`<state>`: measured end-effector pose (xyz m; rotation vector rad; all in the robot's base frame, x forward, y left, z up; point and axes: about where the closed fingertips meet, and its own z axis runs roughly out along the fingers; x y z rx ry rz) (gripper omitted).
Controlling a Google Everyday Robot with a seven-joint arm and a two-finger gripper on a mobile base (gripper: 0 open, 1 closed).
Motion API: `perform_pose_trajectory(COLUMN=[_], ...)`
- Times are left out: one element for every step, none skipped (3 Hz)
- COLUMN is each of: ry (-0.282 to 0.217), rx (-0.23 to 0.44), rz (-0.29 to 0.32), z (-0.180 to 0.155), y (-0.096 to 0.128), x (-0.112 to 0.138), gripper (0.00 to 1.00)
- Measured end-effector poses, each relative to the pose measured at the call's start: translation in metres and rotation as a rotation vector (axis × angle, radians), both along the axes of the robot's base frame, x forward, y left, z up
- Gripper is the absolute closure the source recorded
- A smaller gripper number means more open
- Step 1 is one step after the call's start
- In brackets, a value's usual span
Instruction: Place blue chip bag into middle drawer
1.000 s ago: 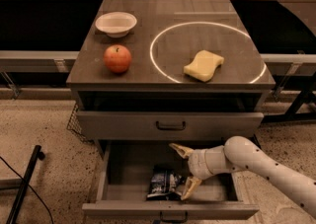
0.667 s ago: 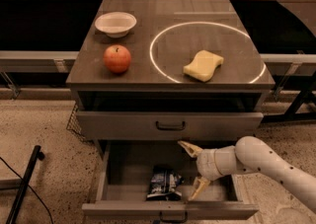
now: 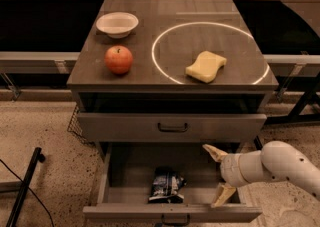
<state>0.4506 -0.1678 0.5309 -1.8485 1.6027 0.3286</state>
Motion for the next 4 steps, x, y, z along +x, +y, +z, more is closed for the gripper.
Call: perform_pose_trajectory(ry=[0.01, 0.0, -0.06, -0.093], rx=[-0.01, 0.041, 0.188, 0.211], rz=[-0.043, -0.011, 0.052, 0.111], z=[0.007, 0.017, 0.034, 0.036], y=[-0.03, -0.049, -0.062, -0.064], x=[-0.013, -0.023, -0.037, -0.045], gripper=[0.0, 0.0, 0.0, 0.0])
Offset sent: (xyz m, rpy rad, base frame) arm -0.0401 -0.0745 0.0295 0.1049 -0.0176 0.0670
